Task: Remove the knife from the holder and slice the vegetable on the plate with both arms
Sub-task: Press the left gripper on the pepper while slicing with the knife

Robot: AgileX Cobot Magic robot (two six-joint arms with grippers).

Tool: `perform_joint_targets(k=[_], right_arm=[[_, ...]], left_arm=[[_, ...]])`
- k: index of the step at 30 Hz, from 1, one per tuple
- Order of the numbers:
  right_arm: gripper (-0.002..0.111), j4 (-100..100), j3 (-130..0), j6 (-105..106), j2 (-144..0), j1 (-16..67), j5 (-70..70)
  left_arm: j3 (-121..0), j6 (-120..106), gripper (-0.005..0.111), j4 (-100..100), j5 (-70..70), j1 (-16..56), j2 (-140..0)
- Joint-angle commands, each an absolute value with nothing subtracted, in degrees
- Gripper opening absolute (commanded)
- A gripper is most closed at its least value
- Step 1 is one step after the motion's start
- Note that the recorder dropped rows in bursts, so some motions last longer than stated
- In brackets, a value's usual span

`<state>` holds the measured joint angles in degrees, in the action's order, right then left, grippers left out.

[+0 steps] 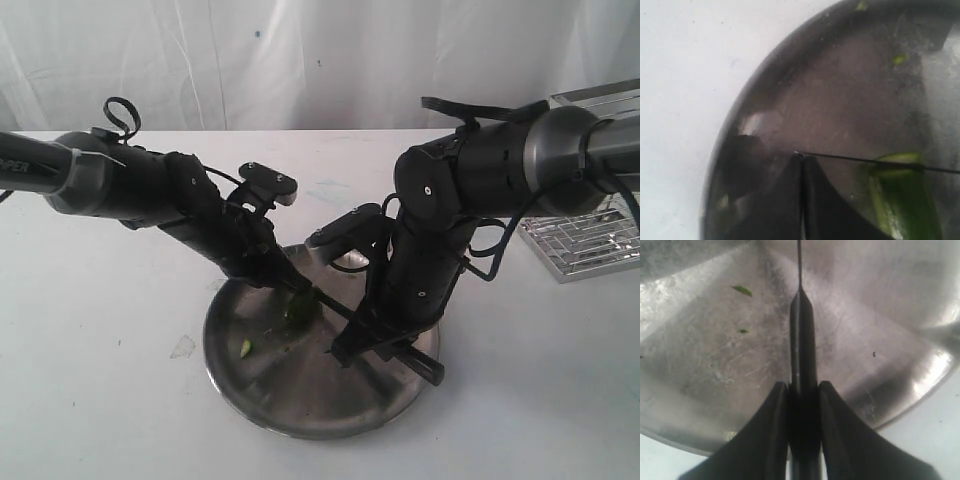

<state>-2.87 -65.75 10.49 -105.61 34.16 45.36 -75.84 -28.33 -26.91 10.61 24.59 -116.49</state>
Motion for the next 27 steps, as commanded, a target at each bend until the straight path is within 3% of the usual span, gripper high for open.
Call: perform_joint_targets(k=[1,27], right_arm=[[0.0,-2.94,-66.18,10.42,-105.71,34.2,44.71],[0.0,-2.94,-66.18,10.31,-107.49,34.2,44.67]], left_arm=[[-75.48,-28.44,0.0,-26.47,11.78,24.64,-111.6],[-75.39,-26.93,0.0,-34.9,8.55,24.74,-116.02]])
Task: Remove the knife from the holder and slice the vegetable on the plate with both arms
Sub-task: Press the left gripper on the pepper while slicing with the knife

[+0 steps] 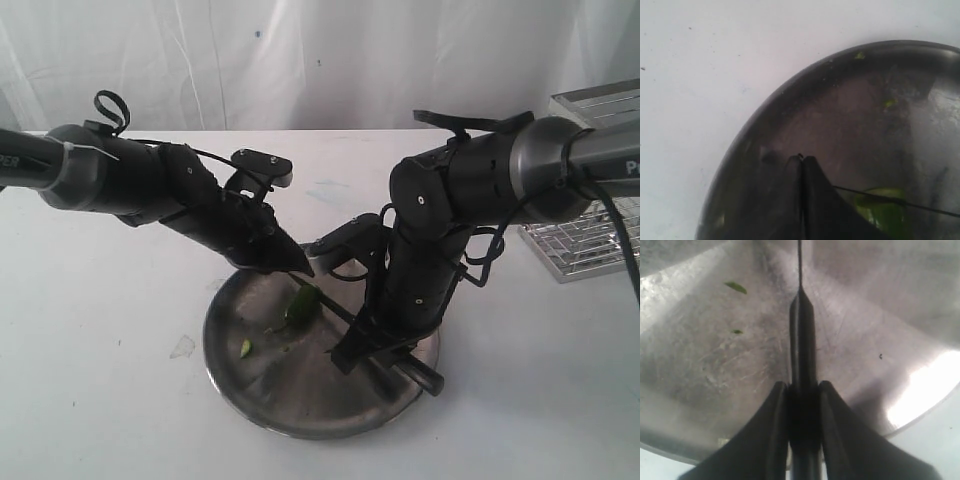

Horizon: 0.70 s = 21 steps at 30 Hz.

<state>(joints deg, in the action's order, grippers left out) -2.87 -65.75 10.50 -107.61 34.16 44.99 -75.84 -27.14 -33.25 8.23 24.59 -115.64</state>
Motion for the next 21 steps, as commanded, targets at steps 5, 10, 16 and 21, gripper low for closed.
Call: perform_joint_targets(k=[5,10,16,21], right_arm=[[0.0,-2.94,-66.18,10.31,-107.49,34.2,44.67],[0.0,-2.94,-66.18,10.31,-107.49,34.2,44.67],[0.0,-2.94,-66.18,10.31,-107.49,34.2,44.67],[0.0,-2.94,-66.18,10.31,-107.49,34.2,44.67]], left_arm=[[-75.39,-27.02,0.0,-35.68,8.43,24.74,-116.0],[-75.39,-27.02,0.0,-37.76,8.43,24.74,-116.0],[-75.39,-27.65,0.0,-39.82,8.43,25.24,-116.0],[-75.39,-30.09,0.0,-39.82,8.09,26.69,-116.86]])
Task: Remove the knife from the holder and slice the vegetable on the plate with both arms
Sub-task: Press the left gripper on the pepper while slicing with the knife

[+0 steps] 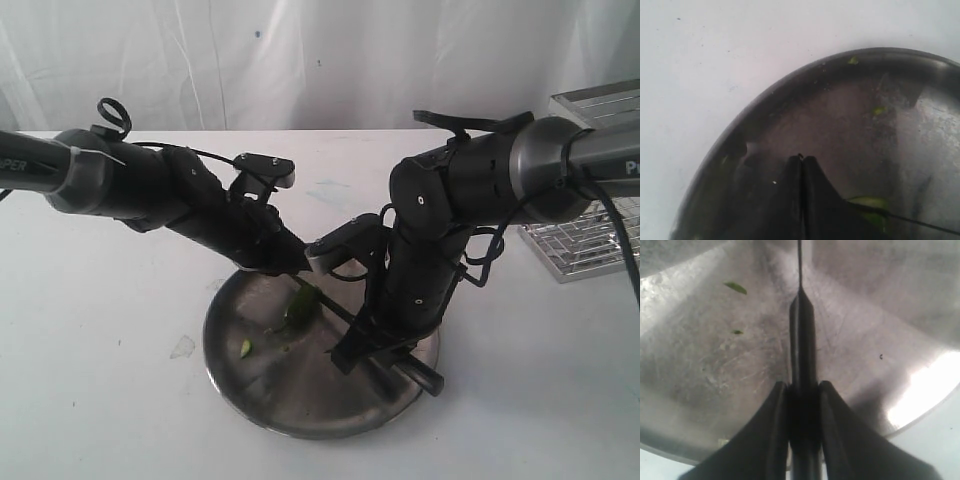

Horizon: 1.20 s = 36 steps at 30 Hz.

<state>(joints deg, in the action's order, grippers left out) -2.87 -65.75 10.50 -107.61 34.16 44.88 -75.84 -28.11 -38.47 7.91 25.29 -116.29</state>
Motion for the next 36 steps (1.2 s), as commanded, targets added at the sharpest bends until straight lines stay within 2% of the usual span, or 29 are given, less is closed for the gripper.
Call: perform_joint_targets(k=[1,18,28,36], right_arm=[[0.0,-2.94,-66.18,10.31,-107.49,34.2,44.67],[0.0,-2.83,-66.07,10.31,-111.05,34.2,45.63],[0.0,5.65,-68.69,6.25,-109.3,34.2,54.2],[0.0,5.71,-68.69,6.22,-109.14,34.2,53.01]], left_arm=[[-75.39,-30.87,0.0,-39.82,7.97,26.94,-117.35],[-75.39,-32.38,0.0,-38.48,10.2,27.04,-121.57],[-75.39,-32.38,0.0,-38.48,11.09,27.04,-121.57],[-75.39,-33.33,0.0,-38.36,10.97,26.41,-114.96]])
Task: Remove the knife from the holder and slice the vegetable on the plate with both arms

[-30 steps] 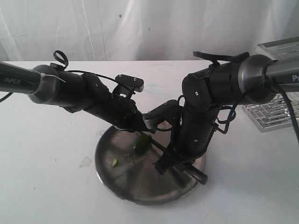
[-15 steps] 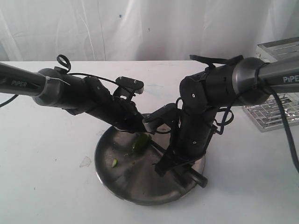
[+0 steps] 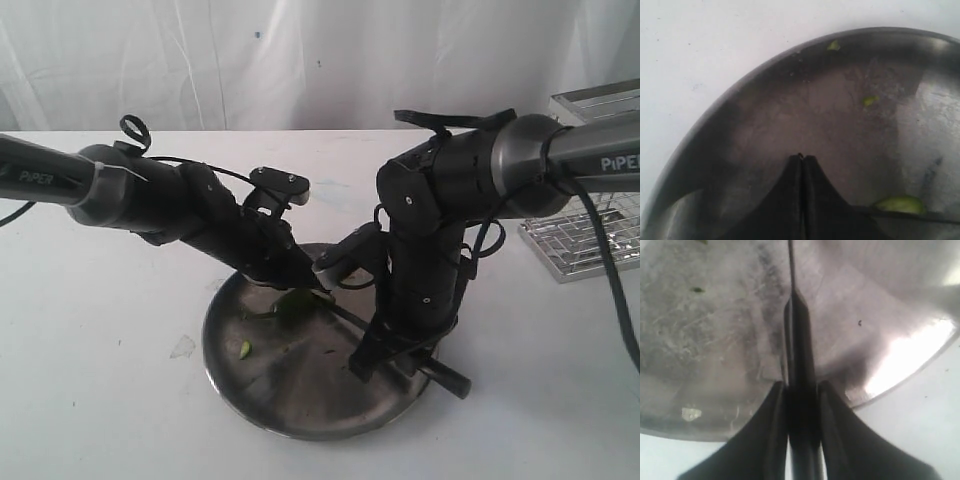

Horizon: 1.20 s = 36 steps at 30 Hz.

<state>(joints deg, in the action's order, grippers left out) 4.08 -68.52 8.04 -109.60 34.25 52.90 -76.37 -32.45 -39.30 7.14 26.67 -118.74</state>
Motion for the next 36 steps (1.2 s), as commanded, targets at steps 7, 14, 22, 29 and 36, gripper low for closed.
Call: perform_joint_targets(k=[7,14,22,29,36], right_arm=[[0.0,5.71,-68.69,6.0,-108.51,34.2,52.7],[0.0,5.6,-68.69,5.88,-108.02,34.2,52.66],[0.0,6.24,-68.91,5.88,-102.18,34.2,53.62],[0.0,6.24,-68.7,5.88,-98.88,34.2,54.96],[0.0,3.95,-68.57,5.8,-99.49,31.37,50.27]], left_arm=[[-75.39,-33.46,0.0,-35.13,13.24,26.41,-107.35],[-75.39,-33.06,0.0,-32.48,18.94,26.41,-104.2],[-75.39,-23.22,0.0,-22.4,24.51,24.14,-99.76],[-75.39,-17.83,0.0,-18.79,37.62,20.69,-93.64],[-61.73,-17.83,0.0,-19.9,36.48,20.69,-91.26]])
